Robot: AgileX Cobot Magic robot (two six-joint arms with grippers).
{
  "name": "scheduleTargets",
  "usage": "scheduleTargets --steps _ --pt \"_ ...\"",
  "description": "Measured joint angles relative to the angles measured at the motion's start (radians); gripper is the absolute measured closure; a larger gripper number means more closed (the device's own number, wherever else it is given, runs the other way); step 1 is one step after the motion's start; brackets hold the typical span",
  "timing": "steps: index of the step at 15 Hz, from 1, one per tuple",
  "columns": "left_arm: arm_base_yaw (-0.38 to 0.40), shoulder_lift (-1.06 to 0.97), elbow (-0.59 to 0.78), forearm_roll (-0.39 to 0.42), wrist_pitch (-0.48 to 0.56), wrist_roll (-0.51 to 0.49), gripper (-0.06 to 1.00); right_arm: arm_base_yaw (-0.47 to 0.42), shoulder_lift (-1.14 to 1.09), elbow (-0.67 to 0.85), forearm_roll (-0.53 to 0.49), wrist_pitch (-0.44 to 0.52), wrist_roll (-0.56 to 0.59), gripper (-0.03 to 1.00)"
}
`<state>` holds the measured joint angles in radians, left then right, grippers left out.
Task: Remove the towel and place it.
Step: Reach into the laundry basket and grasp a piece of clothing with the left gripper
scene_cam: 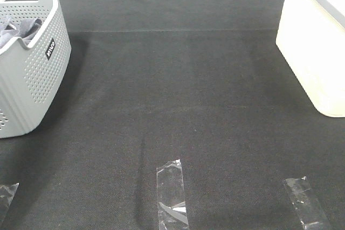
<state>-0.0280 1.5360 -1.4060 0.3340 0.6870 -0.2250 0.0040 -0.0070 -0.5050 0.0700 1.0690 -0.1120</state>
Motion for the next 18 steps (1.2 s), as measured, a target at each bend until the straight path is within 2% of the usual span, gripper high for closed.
scheduleTargets --steps 2,4,6,9,14,18 --pt "0.000 0.177 -0.192 0.044 0.097 0.001 0.24 0.000 0.000 0.000 0.000 0.000 0.000 0.22" --pt "0.000 0.295 -0.326 0.088 0.163 0.004 0.24 0.000 0.000 0.000 0.000 0.000 0.000 0.22" --pt "0.000 0.402 -0.439 0.133 0.211 0.004 0.24 0.000 0.000 0.000 0.000 0.000 0.000 0.22" --pt "0.010 0.549 -0.566 0.150 0.254 0.008 0.24 0.000 0.000 0.000 0.000 0.000 0.000 0.22" --pt "0.020 0.744 -0.681 0.167 0.247 0.027 0.24 0.000 0.000 0.000 0.000 0.000 0.000 0.22" --pt "0.020 0.830 -0.700 0.172 0.163 0.029 0.25 0.000 0.000 0.000 0.000 0.000 0.000 0.22"
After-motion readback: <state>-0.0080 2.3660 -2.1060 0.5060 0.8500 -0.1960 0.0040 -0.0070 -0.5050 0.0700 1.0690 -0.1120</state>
